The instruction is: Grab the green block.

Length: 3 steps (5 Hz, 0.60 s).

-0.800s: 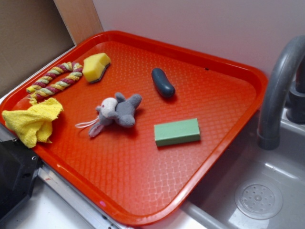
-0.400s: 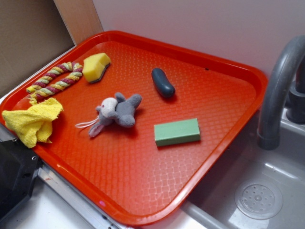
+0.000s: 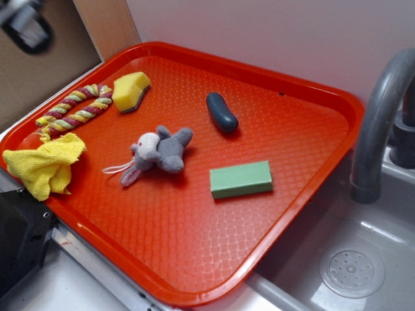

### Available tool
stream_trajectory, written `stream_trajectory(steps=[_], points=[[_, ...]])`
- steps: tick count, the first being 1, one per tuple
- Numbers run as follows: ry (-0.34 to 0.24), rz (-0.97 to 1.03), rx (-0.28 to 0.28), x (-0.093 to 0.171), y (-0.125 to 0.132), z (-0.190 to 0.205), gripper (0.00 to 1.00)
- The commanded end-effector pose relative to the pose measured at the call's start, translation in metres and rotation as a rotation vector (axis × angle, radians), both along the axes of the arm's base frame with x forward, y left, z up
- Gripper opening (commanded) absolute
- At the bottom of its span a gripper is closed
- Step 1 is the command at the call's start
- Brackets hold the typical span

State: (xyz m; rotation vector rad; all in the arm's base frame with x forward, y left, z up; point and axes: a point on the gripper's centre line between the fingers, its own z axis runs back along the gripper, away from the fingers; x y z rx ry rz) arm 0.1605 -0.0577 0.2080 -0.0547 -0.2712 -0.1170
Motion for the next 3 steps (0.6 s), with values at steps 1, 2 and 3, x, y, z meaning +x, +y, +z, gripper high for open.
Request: stream_trajectory(steps=[1,2,3], points=[[-0.057,-0.200,0.090,0.034,-0.059,-0.040,1.00],[-0.032,-0.235,0.098,0.050,-0.078,-0.062,1.00],[0.015,-0.275,0.099,0.060,-0.092,-0.085,1.00]])
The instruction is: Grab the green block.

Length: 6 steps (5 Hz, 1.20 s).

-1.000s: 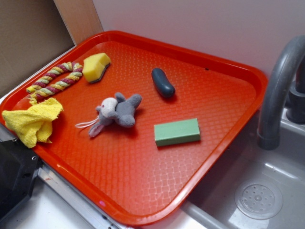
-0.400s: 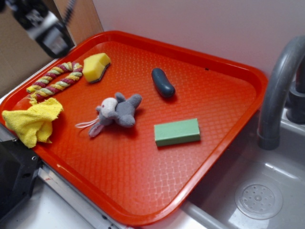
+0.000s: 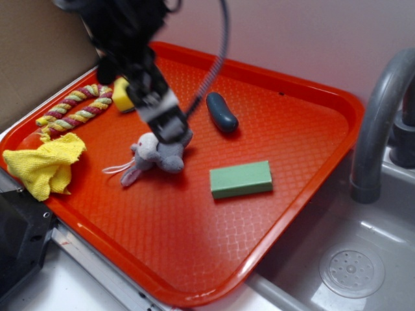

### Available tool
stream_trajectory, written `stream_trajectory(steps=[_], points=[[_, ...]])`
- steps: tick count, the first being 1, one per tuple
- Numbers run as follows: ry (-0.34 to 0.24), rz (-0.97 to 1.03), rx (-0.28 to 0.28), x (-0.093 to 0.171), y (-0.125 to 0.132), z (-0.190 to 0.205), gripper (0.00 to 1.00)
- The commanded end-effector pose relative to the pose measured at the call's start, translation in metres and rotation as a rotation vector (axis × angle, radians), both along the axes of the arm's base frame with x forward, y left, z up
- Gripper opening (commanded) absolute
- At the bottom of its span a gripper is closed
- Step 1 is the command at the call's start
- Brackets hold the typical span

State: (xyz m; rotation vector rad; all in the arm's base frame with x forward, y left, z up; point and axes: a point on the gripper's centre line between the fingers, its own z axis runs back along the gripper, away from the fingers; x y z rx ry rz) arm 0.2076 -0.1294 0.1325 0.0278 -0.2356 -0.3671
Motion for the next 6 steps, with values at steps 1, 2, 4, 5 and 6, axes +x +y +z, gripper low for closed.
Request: stream_trajectory(steps=[1,2,4,5,6], points=[[0.040,-0.064,-0.020,0.017,-0.027,-0.040,1.00],[0.086,-0.081,0.012,0.021,-0.031,-0.062,1.00],[0.169,-0.092,0.052,0.028,-0.023,-0.098,1.00],[0.196,-0.106,0.075,0.028,-0.022,-0.110,1.00],[0.213,-0.184,0.082,0.028,-0.028,-0.118,0.67]])
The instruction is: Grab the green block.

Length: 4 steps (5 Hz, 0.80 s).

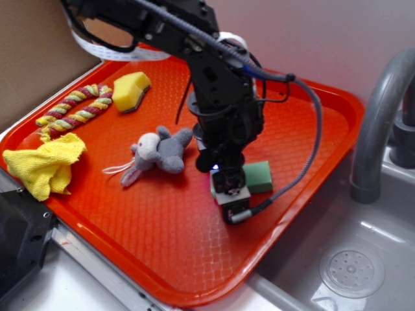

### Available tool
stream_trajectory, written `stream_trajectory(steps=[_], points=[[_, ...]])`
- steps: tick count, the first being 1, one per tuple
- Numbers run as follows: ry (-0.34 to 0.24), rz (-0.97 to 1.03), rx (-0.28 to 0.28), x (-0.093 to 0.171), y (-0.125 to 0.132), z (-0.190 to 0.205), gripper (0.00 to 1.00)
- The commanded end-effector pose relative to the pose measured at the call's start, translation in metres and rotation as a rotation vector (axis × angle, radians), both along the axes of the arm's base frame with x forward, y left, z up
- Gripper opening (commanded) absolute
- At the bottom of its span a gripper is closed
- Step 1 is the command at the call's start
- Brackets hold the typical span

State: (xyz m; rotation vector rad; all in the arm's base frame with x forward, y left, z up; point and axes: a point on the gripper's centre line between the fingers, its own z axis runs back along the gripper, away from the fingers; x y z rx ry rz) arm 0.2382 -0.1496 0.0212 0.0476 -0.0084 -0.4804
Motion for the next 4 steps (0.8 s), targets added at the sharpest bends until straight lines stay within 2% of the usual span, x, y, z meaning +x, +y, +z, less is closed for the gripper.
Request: stream_trajectory(steps=[1,2,3,4], points=[[-0.004,-0.089,-0.019,-0.003,-0.006,-0.009,0.00],[-0.004,-0.071,0.030,-0.004,0.000,0.000,0.00],[-0.017,0.122,0.055,-0.005,0.025,0.050,0.00],[-0.013,0.311,0.017,-0.018,0.055,0.099,0.00]])
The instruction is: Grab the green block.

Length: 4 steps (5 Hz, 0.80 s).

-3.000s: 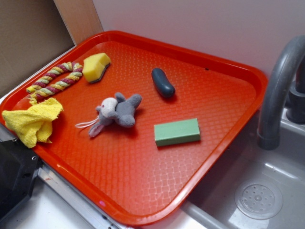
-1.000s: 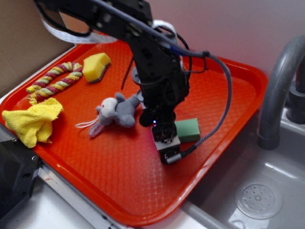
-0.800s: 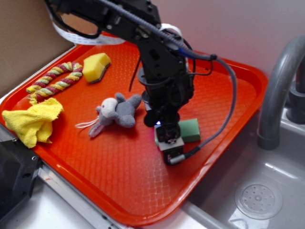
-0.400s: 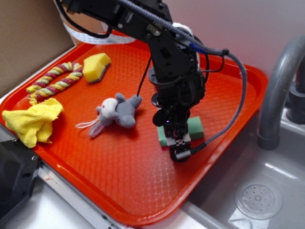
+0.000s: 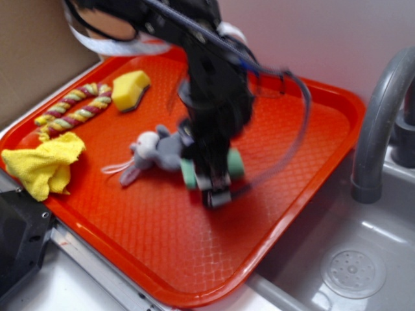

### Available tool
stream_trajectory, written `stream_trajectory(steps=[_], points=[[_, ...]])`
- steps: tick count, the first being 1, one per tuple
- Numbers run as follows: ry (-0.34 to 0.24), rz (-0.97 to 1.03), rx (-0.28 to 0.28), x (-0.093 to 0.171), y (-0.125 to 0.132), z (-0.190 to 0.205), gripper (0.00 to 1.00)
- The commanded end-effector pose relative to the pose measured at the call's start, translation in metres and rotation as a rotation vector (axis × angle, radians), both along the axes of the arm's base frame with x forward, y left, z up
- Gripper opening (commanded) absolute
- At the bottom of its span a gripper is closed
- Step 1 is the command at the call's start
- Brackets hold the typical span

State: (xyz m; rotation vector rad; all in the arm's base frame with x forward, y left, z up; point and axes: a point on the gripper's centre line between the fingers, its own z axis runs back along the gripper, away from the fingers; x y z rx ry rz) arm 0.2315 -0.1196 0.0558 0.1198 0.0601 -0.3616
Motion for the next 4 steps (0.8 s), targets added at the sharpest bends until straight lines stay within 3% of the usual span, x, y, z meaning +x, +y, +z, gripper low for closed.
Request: stream_trajectory(steps=[1,2,3,4], points=[[-0.087,0.287,-0.033,-0.034,0.041,0.115,0.00],[-0.127,0.335,-0.048,-0.050,0.049,0.161,0.00],[-0.164,0.366,-0.031,-0.052,0.050,0.158,0.00],[-0.133,0.290,-0.084,-0.045,0.045,0.142,0.00]])
